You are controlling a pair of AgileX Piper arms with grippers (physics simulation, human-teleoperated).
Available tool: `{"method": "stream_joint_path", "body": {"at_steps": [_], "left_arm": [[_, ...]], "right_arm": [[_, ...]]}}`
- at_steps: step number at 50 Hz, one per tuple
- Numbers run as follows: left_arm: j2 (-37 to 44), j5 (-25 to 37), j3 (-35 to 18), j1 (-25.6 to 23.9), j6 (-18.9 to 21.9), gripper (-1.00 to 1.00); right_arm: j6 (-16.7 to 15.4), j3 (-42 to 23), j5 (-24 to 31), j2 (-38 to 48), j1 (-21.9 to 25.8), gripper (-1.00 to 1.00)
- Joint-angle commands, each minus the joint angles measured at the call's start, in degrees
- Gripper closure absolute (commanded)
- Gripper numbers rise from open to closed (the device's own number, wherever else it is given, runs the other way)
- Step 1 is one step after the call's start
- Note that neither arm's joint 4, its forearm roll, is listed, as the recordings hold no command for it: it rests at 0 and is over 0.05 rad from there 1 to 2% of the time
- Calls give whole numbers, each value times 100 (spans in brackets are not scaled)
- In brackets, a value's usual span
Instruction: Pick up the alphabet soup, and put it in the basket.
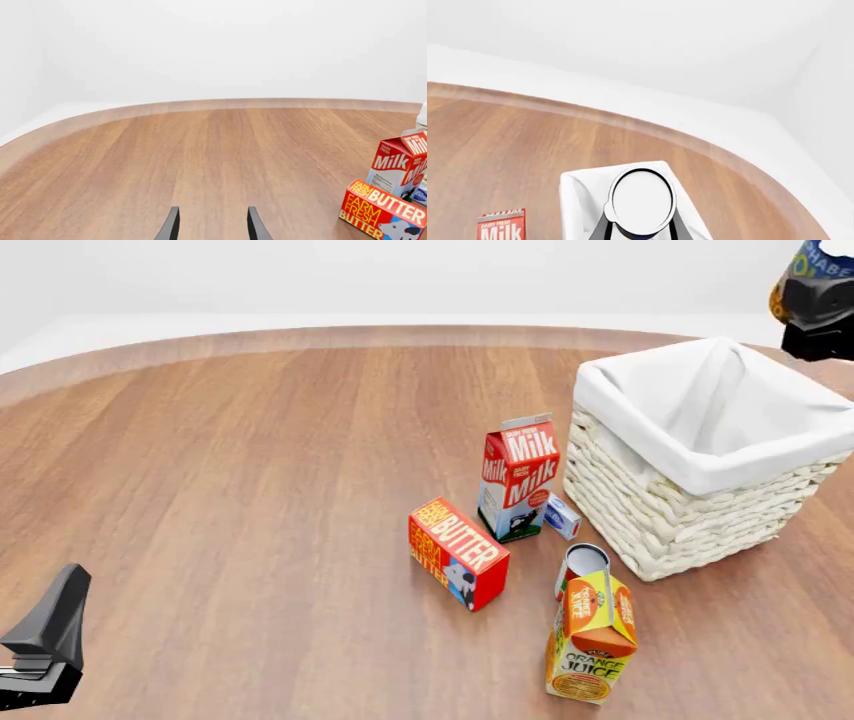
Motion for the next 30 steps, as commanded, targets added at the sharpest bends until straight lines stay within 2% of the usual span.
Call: {"method": "stream_joint_path", "body": {"at_steps": [1, 7, 15, 30], "left_arm": [[0, 0, 0, 0, 0, -100], [0, 0, 0, 0, 0, -100], [0, 0, 0, 0, 0, -100], [0, 0, 0, 0, 0, -100]], "right_arm": [[35, -280, 268, 200, 45, 100], [34, -378, 374, 323, 37, 100], [-128, -457, 559, 410, -47, 100], [-165, -358, 534, 723, -24, 100]]}}
